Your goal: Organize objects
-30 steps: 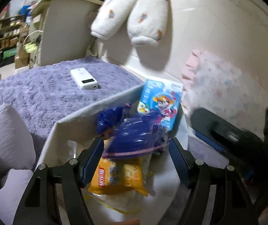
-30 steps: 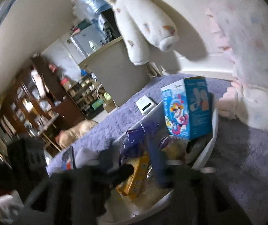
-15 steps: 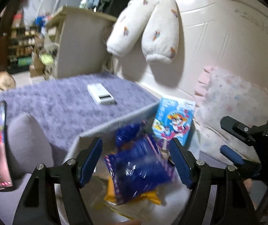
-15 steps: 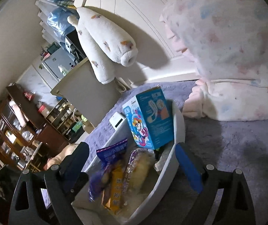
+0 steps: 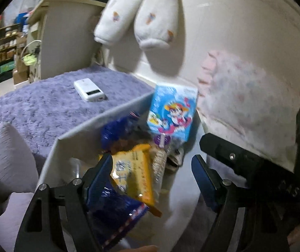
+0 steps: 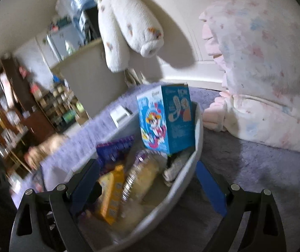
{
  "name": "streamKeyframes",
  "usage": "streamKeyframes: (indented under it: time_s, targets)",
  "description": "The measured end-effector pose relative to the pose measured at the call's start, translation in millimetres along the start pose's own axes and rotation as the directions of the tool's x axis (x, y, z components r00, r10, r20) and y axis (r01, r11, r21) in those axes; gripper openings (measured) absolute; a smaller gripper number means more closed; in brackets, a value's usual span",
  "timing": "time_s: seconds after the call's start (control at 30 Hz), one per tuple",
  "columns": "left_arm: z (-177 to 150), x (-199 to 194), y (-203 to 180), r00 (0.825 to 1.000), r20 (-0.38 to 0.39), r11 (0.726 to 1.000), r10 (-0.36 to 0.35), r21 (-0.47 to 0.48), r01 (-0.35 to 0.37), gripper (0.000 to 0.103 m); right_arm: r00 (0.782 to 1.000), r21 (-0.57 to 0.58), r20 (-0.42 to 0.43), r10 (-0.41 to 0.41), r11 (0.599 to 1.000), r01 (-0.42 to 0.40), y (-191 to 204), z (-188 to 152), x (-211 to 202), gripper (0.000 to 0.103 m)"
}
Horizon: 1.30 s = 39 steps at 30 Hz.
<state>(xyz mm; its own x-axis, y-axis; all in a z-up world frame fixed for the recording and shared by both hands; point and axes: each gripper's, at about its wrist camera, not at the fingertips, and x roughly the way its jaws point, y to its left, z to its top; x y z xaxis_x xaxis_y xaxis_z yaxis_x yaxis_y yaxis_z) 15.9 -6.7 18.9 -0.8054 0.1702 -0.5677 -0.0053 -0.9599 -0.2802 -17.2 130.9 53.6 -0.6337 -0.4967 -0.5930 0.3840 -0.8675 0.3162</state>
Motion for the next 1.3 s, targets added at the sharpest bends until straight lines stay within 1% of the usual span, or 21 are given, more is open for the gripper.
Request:
streamKeyframes:
  time_s: [0.03,0.1,0.13,0.2,0.23,0.27,0.3,0.33,0.37,0.4,0.43,0.47,0.5,0.53,0.57,0.6,0.73,0.87,0.97,1.2,1.3]
  targets:
    - [-1.2,1.3,-3.6,1.0,-0.01,1.0,-0.013,0.018,0.013,0.076,1.0,-0.043,-0.01,-0.024,0.999,0.023,1.7,-0.4,-4.0,0.094]
    - [-3.9,3.4,-13.2,1.0,-0.022,0.998,-0.007,0.067,0.009,0.076,0.995,-0.163,0.015,-0.094,0.982,0.095,3.1,-2.6,-19.7,0.094]
    - [-7.3,4.7,-21.9,1.0,-0.021,0.993,0.014,0.12,-0.012,0.076,0.993,-0.223,0.035,-0.113,0.968,0.118,2.5,-5.4,-28.3,0.095]
    - [-12.1,4.5,-32.0,0.999,-0.011,0.983,0.038,0.18,-0.035,0.076,0.987,-0.334,0.075,-0.142,0.929,0.159,-6.0,-14.9,-46.4,0.099]
    - [-13.7,3.9,-34.8,0.999,-0.011,0.981,0.03,0.195,-0.027,0.076,0.984,-0.388,0.068,-0.164,0.904,0.178,-13.0,-20.8,-49.5,0.103]
    - [-14.3,3.3,-35.6,1.0,-0.015,0.98,0.017,0.199,-0.013,0.076,0.975,-0.472,0.045,-0.218,0.856,0.213,-23.2,-32.5,-49.9,0.103]
    - [-14.3,3.5,-35.4,1.0,-0.021,0.981,0.007,0.195,-0.003,0.076,0.967,-0.516,0.03,-0.255,0.824,0.234,-29.7,-39.4,-47.6,0.103]
    - [-13.7,3.9,-34.2,1.0,-0.025,0.983,0.001,0.186,0.004,0.076,0.953,-0.571,0.012,-0.304,0.78,0.256,-40.8,-51.1,-42.2,0.103]
    - [-12.7,4.5,-32.5,1.0,-0.027,0.984,0.002,0.178,0.003,0.076,0.943,-0.611,-0.011,-0.332,0.749,0.256,-52.4,-62.9,-35.0,0.103]
    - [-12.1,4.6,-30.3,1.0,-0.024,0.985,0.01,0.17,-0.006,0.076,0.941,-0.639,-0.057,-0.333,0.736,0.222,-68.3,-77.4,-24.3,0.103]
    - [-11.7,5.0,-29.2,1.0,-0.021,0.986,0.018,0.164,-0.014,0.076,0.943,-0.648,-0.111,-0.314,0.742,0.171,-82.4,-88.6,-14.0,0.103]
    - [-11.2,5.3,-27.7,1.0,-0.018,0.987,0.026,0.157,-0.023,0.076,0.939,-0.64,-0.184,-0.29,0.76,0.11,-97.7,-101.0,-0.1,0.103]
    - [-10.9,5.3,-27.2,0.999,-0.018,0.988,0.028,0.152,-0.025,0.076,0.939,-0.587,-0.24,-0.246,0.807,0.061,-115.7,-110.5,13.5,0.102]
    - [-10.1,6.1,-26.0,0.999,-0.019,0.989,0.027,0.145,-0.024,0.076,0.957,-0.502,-0.24,-0.16,0.865,0.019,-129.5,-106.6,12.2,0.103]
    - [-9.6,6.8,-25.3,0.999,-0.021,0.99,0.025,0.139,-0.022,0.076,0.956,-0.446,-0.272,-0.107,0.895,-0.026,-139.0,-99.6,11.0,0.103]
    - [-9.5,6.9,-24.7,0.999,-0.023,0.991,0.022,0.133,-0.019,0.076,0.955,-0.415,-0.284,-0.088,0.909,-0.04,-143.3,-94.9,10.9,0.103]
    - [-8.5,8.0,-21.2,0.999,-0.023,0.993,0.026,0.113,-0.023,0.076,0.955,-0.476,-0.259,-0.146,0.88,0.005,-133.4,-98.6,11.6,0.103]
    - [-7.3,6.3,-18.4,0.999,-0.012,0.995,0.044,0.094,-0.043,0.076,0.957,-0.457,-0.261,-0.124,0.889,-0.009,-138.9,-96.6,10.1,0.103]
    - [-4.8,0.7,-15.8,0.999,0.016,0.996,0.044,0.075,-0.045,0.076,0.957,-0.463,-0.259,-0.13,0.886,-0.005,-138.3,-97.0,10.9,0.103]
    - [9.4,-17.4,-0.5,0.998,0.061,1.0,0.006,-0.019,-0.004,0.076,0.957,-0.461,-0.26,-0.128,0.887,-0.007,-137.4,-99.1,11.4,0.103]
    - [21.6,-27.3,5.9,0.997,0.035,0.996,-0.064,-0.058,0.066,0.076,0.957,-0.469,-0.255,-0.136,0.883,0.001,-134.0,-103.5,11.0,0.103]
